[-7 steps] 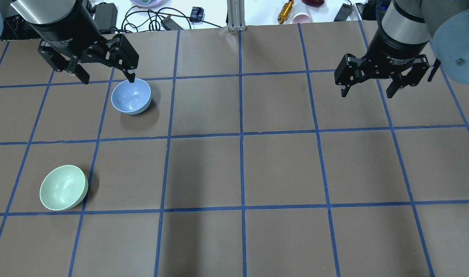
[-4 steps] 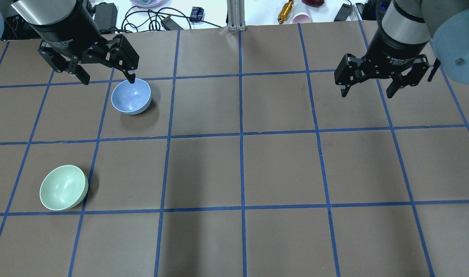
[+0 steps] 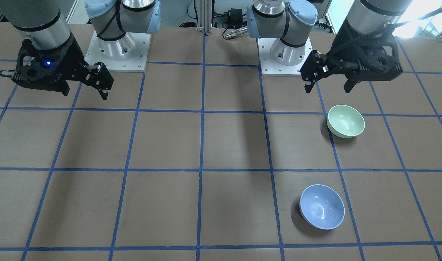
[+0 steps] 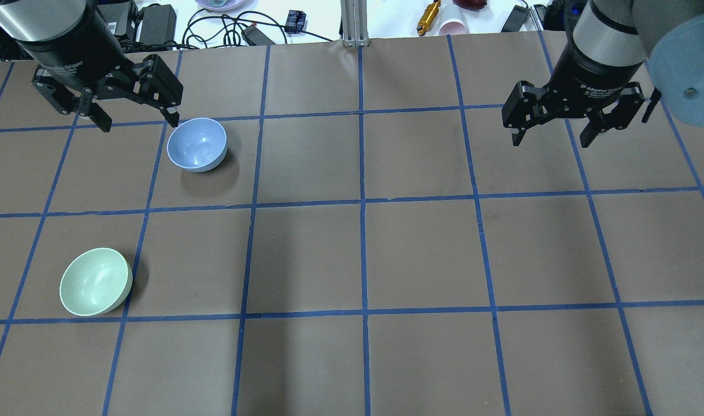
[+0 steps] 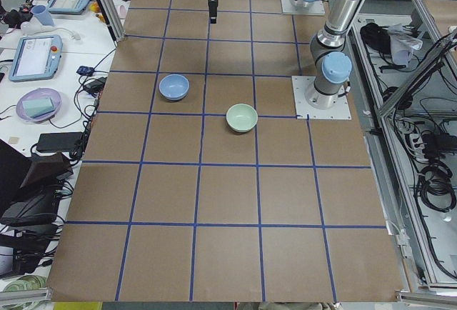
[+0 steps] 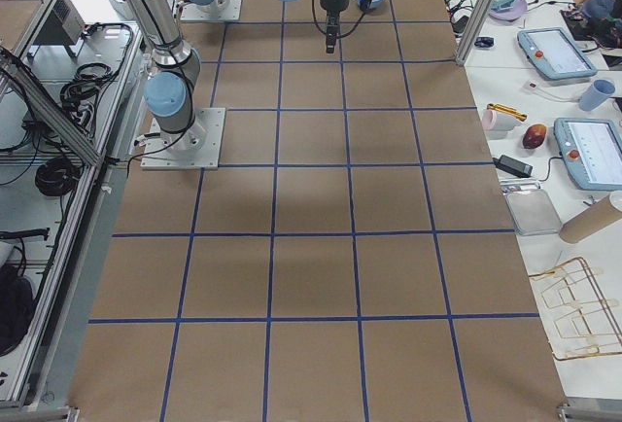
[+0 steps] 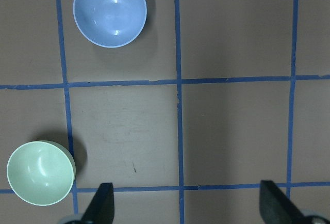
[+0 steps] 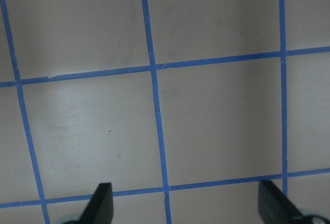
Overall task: Stack green bowl on blue bowl
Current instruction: 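Move the left gripper down toward the pale green bowl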
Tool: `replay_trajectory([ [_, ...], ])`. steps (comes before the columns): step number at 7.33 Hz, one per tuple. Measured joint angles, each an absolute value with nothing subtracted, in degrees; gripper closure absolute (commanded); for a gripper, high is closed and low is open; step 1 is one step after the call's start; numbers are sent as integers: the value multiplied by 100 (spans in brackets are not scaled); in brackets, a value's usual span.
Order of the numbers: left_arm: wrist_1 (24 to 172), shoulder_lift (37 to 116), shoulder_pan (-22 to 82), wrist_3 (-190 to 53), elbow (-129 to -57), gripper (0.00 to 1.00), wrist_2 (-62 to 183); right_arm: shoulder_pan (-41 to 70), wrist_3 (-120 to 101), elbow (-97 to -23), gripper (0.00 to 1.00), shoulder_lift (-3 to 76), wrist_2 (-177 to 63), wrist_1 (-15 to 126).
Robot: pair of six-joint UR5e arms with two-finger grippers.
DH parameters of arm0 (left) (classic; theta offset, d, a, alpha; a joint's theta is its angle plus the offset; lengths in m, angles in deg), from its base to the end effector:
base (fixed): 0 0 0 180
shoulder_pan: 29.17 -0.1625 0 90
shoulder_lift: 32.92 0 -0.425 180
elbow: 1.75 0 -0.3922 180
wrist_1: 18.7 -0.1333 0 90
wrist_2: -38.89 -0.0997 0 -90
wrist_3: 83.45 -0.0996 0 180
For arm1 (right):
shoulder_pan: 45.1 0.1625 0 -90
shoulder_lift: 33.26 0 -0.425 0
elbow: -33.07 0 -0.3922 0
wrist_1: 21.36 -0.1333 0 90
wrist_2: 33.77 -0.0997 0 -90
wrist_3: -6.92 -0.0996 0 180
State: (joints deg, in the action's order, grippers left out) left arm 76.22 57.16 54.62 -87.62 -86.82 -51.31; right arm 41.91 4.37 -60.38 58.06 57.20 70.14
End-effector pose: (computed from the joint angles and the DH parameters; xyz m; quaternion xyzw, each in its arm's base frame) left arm -0.0791 -0.5025 0.5209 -0.0178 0.9998 0.0008 0.0017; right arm 0.1064 -0.4869 0.4721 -0.0483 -0.9988 -0.0055 0.0084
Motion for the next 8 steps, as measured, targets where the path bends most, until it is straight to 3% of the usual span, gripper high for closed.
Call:
replay_trajectory([
  [6,7540,5661,3382,-11120,-9681,1,-5014,4191,437,-6036,0,5806,5716,7014],
  [8,7009,5677,2391,-12008,-10389,0,-4643,4191,437,-6036,0,5806,5716,7014],
])
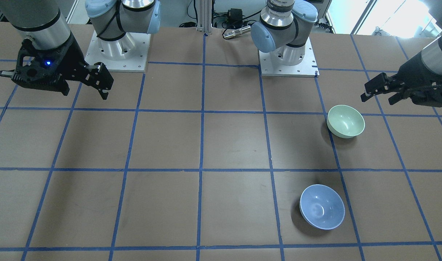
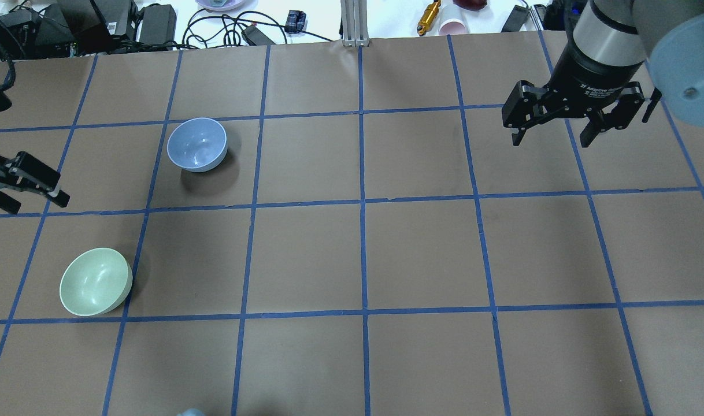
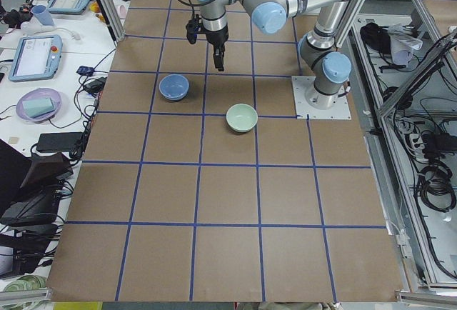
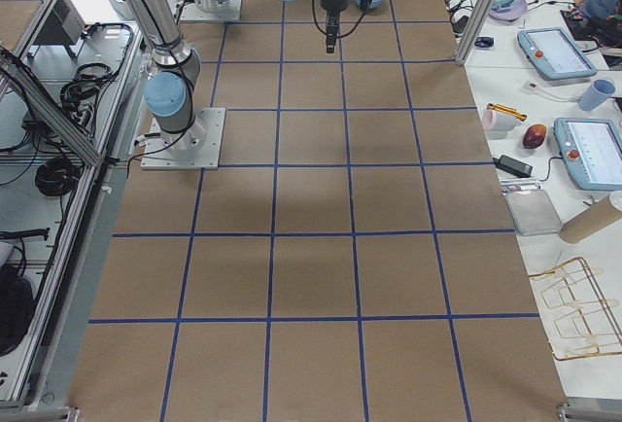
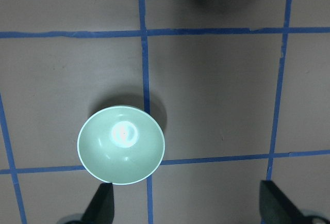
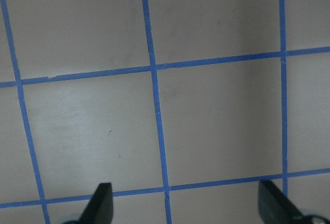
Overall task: Stack green bowl on blue bowl
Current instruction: 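Move the left gripper down toward the pale green bowl, then close the left gripper on the rim of the pale green bowl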
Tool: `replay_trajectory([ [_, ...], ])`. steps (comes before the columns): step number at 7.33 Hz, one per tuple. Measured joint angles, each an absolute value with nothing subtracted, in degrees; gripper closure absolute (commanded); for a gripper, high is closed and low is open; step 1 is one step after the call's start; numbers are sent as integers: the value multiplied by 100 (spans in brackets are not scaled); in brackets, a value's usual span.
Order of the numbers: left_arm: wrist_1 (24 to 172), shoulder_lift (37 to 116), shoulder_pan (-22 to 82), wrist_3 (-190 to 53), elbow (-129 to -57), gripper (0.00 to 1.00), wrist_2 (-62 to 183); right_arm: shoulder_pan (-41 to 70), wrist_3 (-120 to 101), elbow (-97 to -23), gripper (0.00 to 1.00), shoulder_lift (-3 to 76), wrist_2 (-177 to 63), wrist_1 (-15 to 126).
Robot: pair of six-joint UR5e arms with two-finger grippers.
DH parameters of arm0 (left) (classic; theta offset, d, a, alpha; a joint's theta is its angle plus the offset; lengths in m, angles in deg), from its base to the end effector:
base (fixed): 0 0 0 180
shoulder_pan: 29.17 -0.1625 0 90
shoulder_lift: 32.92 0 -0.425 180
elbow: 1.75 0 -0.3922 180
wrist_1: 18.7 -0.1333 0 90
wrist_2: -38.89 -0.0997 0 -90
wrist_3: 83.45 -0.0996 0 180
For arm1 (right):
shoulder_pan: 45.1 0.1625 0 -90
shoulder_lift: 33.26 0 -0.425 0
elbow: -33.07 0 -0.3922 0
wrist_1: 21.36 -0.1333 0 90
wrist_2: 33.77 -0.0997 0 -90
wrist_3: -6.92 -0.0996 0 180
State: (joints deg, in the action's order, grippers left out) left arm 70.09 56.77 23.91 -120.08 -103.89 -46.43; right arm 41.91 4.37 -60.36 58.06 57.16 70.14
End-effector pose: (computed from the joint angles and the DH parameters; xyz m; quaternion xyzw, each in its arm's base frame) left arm 0.1640 -0.4537 0.3911 0.0063 -0.9949 -0.0497 0.0879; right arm 0.1064 -0.4870 0.4723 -0.0483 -0.9988 -0.0054 0.0081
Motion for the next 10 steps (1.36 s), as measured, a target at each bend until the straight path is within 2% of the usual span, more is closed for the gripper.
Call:
replay_trajectory([
  [3,5403,5796,1221,-13110,-11821,0,-4320,4191,437,-6036,0,5806,5720,7013],
  [5,4599,5943,922,-13348,-12455,1,-4188,4191,437,-6037,0,5806,5720,7014],
  [10,4016,6516,852,-13410,-12744,1,-4431,4191,437,-6036,0,5806,5720,7014],
])
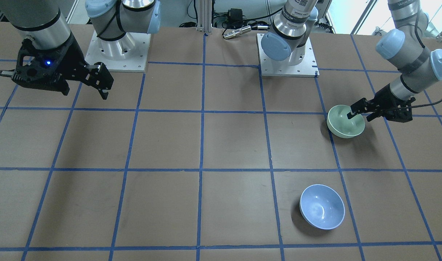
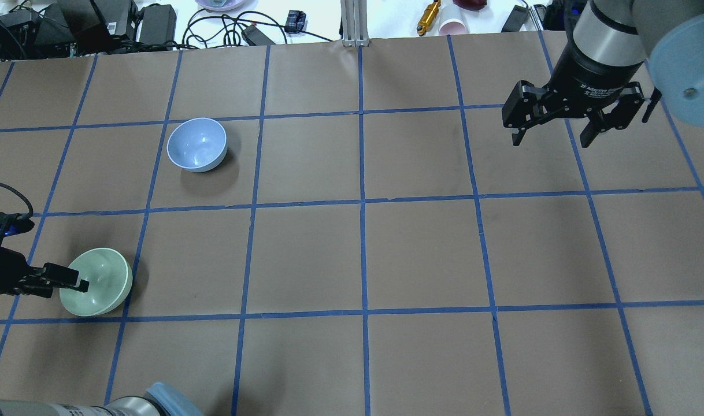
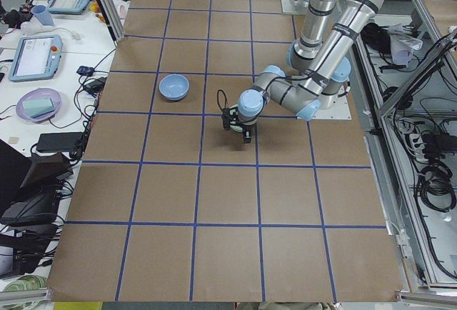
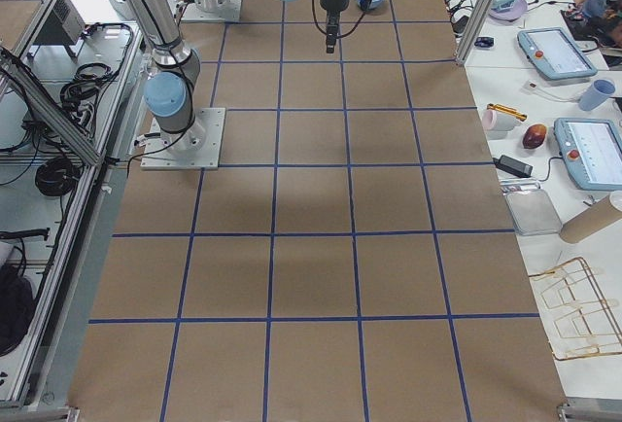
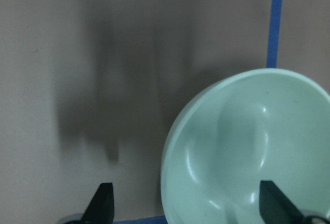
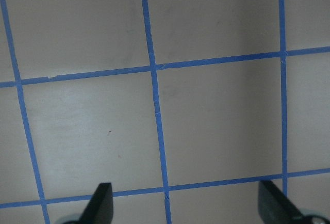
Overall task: Stack green bowl on blue bowl
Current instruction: 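Close the left gripper on the rim of the pale green bowl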
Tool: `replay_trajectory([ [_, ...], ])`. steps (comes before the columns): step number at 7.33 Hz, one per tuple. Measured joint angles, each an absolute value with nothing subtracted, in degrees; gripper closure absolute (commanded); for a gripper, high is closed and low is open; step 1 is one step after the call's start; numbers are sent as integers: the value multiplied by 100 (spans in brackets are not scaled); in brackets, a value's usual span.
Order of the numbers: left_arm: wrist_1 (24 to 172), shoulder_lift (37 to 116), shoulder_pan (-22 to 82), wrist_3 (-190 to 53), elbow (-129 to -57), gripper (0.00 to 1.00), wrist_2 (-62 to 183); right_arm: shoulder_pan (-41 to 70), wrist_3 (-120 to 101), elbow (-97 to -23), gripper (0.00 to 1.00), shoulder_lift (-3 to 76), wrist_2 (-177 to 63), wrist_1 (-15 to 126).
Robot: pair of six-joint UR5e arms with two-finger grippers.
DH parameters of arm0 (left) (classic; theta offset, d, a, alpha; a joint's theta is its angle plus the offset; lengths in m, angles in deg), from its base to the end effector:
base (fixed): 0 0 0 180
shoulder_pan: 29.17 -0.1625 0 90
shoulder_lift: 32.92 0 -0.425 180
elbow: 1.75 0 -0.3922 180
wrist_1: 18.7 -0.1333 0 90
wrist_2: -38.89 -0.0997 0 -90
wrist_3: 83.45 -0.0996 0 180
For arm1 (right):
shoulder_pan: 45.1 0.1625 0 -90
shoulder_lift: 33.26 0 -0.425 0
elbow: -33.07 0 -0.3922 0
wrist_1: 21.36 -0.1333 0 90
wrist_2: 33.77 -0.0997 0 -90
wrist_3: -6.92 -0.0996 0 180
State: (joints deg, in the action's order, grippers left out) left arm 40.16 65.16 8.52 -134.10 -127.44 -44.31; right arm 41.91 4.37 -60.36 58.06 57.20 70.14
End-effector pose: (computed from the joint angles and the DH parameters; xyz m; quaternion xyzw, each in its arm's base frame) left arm 0.2426 -0.3708 0.1937 0.0209 -0.9920 -0.0223 0.1226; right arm 0.1064 -0.4870 0.4723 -0.0483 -0.9988 -0.0054 0.0084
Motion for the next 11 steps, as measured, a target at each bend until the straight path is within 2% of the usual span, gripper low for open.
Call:
replay_trajectory([
  [2,3987,6662,852,-13401,-12749,2,-4457,4191,437,-6036,0,5806,5720,7014],
  [3,3924,6732,855,-13399,-12747,6,-4457,4191,437,-6036,0,5806,5720,7014],
  [5,3812,6839,860,-13405,-12745,27,-4449,4191,437,-6036,0,5806,5720,7014],
  [6,3800,6858,870,-13416,-12751,43,-4448,4191,437,-6036,0,5806,5720,7014],
  [7,3799,6864,882,-13433,-12759,64,-4439,4191,437,-6036,0,5806,5720,7014],
  [8,3799,6866,894,-13495,-12765,78,-4419,4191,437,-6036,0,5806,5720,7014],
  [10,3799,6860,904,-13658,-12761,96,-4387,4191,437,-6036,0,5806,5720,7014],
  [11,3800,6855,905,-13725,-12756,99,-4382,4191,437,-6036,0,5806,5720,7014],
])
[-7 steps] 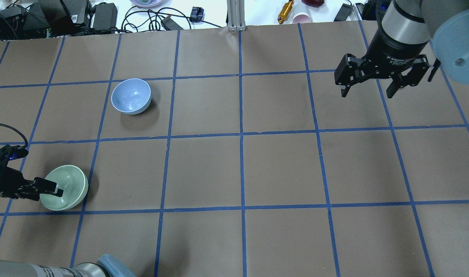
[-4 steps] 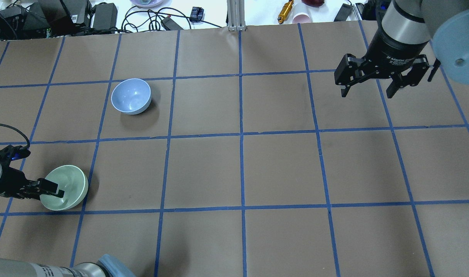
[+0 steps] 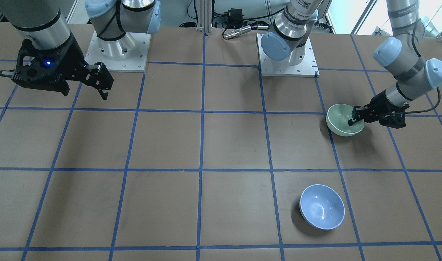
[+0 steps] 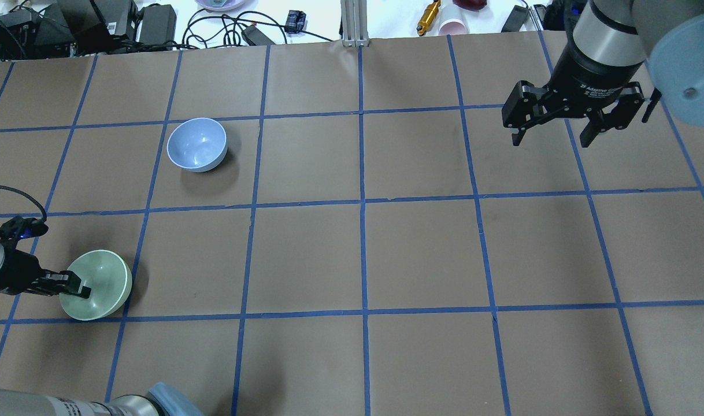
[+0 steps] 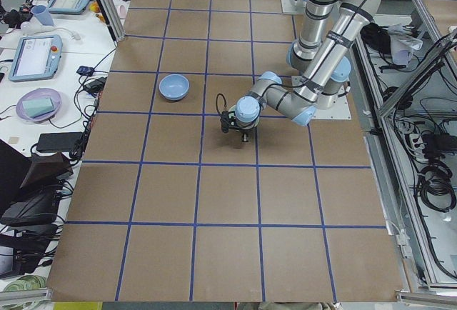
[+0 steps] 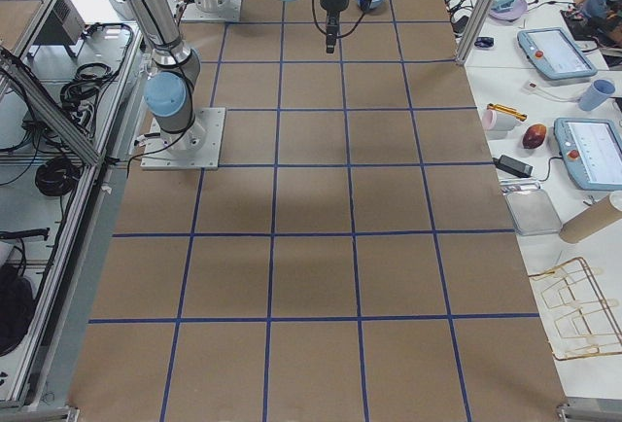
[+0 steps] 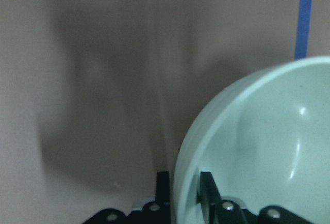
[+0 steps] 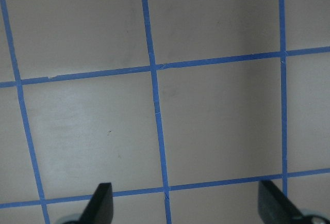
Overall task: Stack green bowl on blue bowl
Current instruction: 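Close the left gripper on the rim of the pale green bowl, then lift the pale green bowl and carry it toward the light blue bowl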
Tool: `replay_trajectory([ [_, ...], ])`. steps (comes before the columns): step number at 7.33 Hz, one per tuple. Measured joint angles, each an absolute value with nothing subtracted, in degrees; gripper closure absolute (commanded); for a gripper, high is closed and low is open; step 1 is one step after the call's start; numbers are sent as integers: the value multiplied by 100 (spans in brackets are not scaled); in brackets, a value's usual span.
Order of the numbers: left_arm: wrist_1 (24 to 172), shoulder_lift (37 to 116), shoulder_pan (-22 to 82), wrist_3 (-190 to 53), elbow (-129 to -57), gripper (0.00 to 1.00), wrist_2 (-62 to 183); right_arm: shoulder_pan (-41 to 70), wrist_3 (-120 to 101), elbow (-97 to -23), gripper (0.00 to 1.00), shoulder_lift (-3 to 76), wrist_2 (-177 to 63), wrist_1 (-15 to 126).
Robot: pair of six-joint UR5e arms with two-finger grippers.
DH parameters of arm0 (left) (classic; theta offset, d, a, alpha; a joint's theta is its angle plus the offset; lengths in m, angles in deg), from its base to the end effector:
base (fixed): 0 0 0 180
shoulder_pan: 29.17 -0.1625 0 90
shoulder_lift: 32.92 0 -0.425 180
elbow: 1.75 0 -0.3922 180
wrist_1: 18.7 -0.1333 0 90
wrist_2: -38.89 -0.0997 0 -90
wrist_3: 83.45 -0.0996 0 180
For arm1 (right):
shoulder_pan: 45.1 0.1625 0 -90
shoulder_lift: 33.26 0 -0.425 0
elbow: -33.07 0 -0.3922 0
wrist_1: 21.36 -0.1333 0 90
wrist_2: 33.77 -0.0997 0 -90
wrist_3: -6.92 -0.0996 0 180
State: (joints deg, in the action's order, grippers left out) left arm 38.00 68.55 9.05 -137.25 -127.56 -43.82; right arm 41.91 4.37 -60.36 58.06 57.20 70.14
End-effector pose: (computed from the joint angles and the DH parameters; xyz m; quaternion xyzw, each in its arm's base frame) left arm 0.2424 -0.3766 0.1709 -0.0097 -0.9905 -0.0232 0.1349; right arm 0.1064 -0.4870 0.4723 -0.0483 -0.9988 -0.0054 0.0084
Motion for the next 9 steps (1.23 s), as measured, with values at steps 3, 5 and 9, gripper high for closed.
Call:
replay_trajectory([
  [3,3805,6826,901,-13838,-12736,100,-4366,4191,437,-6036,0,5806,5720,7014],
  [5,3851,6778,894,-13834,-12704,100,-4311,4191,437,-6036,0,5806,5720,7014],
  [9,5054,6711,1004,-13383,-11715,100,-3882,4191,437,-6036,0,5806,5720,7014],
])
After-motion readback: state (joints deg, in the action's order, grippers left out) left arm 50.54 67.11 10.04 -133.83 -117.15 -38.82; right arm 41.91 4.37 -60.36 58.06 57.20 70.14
